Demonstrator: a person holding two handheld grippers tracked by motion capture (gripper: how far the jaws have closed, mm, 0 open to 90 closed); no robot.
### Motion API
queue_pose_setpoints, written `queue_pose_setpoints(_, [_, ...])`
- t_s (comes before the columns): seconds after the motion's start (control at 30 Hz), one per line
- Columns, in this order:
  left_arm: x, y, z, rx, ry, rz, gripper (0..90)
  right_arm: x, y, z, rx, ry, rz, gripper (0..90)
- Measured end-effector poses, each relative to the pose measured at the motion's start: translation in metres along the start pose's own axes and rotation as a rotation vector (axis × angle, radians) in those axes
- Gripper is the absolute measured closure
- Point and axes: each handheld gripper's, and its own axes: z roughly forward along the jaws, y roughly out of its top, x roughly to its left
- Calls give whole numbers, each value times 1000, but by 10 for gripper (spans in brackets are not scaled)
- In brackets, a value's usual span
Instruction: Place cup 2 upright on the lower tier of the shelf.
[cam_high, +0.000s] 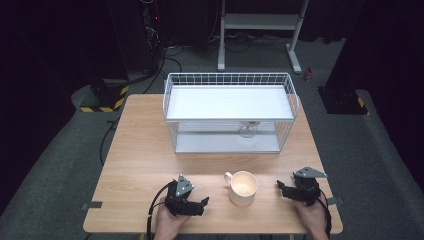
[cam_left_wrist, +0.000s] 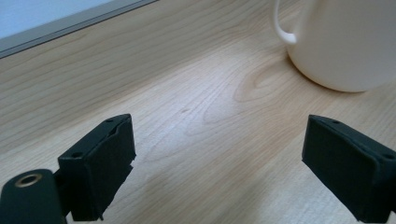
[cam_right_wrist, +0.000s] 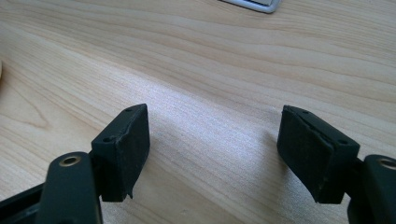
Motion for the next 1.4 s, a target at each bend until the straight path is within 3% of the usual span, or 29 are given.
queue_pose_setpoints(0.73, [-22, 9, 4, -8, -47, 35, 70, 0, 0, 0, 0, 0, 3, 256])
queue_pose_setpoints(1.4, [-50, 25, 19, -9, -121, 87, 55, 0, 0, 0, 1, 0, 3, 256])
